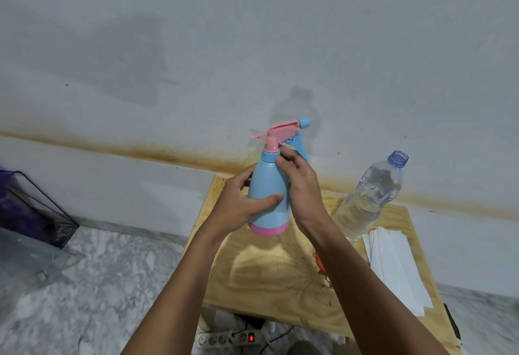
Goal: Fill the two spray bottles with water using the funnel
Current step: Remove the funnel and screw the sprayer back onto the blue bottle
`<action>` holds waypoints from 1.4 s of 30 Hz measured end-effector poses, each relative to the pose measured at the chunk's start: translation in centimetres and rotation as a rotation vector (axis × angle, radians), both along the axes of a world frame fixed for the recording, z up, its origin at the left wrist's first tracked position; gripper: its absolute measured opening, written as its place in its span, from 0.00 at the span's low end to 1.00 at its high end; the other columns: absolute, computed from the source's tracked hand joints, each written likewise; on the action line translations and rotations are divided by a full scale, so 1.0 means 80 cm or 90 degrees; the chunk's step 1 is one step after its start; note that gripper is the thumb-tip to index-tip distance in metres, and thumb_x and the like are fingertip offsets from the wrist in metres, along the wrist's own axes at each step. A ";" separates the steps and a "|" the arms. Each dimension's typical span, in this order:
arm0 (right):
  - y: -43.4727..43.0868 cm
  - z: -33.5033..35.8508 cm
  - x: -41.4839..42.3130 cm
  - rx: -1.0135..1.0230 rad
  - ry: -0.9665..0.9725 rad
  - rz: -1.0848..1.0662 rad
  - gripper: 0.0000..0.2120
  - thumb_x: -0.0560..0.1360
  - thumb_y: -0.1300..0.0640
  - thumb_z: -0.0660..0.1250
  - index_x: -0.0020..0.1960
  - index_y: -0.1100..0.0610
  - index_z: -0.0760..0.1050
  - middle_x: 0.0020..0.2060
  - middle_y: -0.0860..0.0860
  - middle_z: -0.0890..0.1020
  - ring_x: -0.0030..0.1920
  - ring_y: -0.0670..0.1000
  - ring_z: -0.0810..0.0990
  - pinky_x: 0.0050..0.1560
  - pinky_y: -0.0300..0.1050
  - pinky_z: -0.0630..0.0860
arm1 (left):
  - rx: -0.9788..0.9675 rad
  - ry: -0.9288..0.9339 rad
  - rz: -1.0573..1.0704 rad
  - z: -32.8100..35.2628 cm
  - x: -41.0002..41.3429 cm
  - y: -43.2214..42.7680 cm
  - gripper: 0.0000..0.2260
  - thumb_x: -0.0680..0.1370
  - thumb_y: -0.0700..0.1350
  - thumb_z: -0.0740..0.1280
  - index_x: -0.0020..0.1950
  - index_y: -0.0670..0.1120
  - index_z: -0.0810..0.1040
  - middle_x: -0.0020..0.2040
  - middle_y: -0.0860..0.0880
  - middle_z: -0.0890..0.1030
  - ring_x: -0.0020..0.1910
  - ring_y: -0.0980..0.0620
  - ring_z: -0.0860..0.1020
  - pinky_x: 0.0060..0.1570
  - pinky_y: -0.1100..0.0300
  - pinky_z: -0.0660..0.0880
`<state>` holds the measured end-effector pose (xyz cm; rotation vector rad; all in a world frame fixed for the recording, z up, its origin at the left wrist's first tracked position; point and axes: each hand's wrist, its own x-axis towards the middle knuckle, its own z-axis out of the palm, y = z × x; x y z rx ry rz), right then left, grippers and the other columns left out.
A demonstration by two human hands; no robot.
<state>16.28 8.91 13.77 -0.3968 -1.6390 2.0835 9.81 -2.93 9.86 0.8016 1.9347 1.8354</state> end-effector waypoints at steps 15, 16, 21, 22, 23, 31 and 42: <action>0.024 0.020 -0.001 0.070 -0.011 0.068 0.09 0.76 0.59 0.69 0.54 0.62 0.77 0.51 0.56 0.84 0.46 0.46 0.82 0.46 0.38 0.79 | -0.017 0.006 -0.032 0.015 -0.005 -0.003 0.22 0.71 0.43 0.78 0.62 0.56 0.79 0.54 0.55 0.84 0.55 0.54 0.81 0.53 0.55 0.81; 0.028 0.022 -0.001 0.083 -0.013 0.078 0.07 0.77 0.61 0.68 0.55 0.62 0.76 0.51 0.56 0.84 0.46 0.45 0.82 0.46 0.38 0.79 | -0.021 0.006 -0.035 0.015 -0.006 -0.003 0.21 0.70 0.43 0.79 0.61 0.56 0.80 0.53 0.55 0.84 0.54 0.54 0.82 0.52 0.55 0.81; 0.033 0.025 0.002 0.161 -0.021 0.123 0.10 0.77 0.60 0.69 0.57 0.54 0.80 0.47 0.47 0.84 0.48 0.43 0.82 0.49 0.37 0.78 | -0.050 0.000 -0.004 0.008 -0.004 -0.001 0.29 0.63 0.56 0.79 0.62 0.52 0.79 0.55 0.52 0.84 0.52 0.55 0.83 0.49 0.50 0.83; 0.032 0.025 0.002 0.187 -0.025 0.112 0.09 0.77 0.60 0.70 0.56 0.53 0.81 0.45 0.45 0.84 0.47 0.43 0.81 0.50 0.38 0.78 | -0.050 0.002 0.008 0.006 -0.002 0.000 0.30 0.63 0.57 0.79 0.63 0.52 0.79 0.55 0.52 0.84 0.52 0.55 0.83 0.48 0.49 0.83; 0.031 0.024 0.002 0.216 -0.026 0.089 0.07 0.77 0.59 0.70 0.54 0.51 0.81 0.44 0.43 0.84 0.47 0.42 0.80 0.51 0.39 0.79 | -0.048 0.005 0.019 0.005 -0.001 0.000 0.31 0.63 0.57 0.79 0.63 0.52 0.78 0.55 0.52 0.83 0.52 0.55 0.83 0.48 0.48 0.83; 0.019 0.013 0.004 0.264 -0.013 -0.049 0.05 0.74 0.56 0.74 0.48 0.50 0.80 0.33 0.37 0.78 0.37 0.39 0.73 0.42 0.34 0.73 | -0.055 0.012 0.001 0.009 0.006 0.004 0.29 0.64 0.54 0.78 0.64 0.59 0.77 0.57 0.55 0.82 0.52 0.56 0.83 0.48 0.48 0.83; 0.049 -0.002 0.011 0.106 -0.090 0.311 0.26 0.66 0.38 0.74 0.58 0.54 0.80 0.43 0.46 0.81 0.45 0.48 0.76 0.50 0.47 0.74 | -0.109 -0.111 -0.286 0.000 0.004 -0.008 0.27 0.65 0.48 0.79 0.64 0.49 0.80 0.59 0.48 0.83 0.61 0.49 0.80 0.60 0.53 0.77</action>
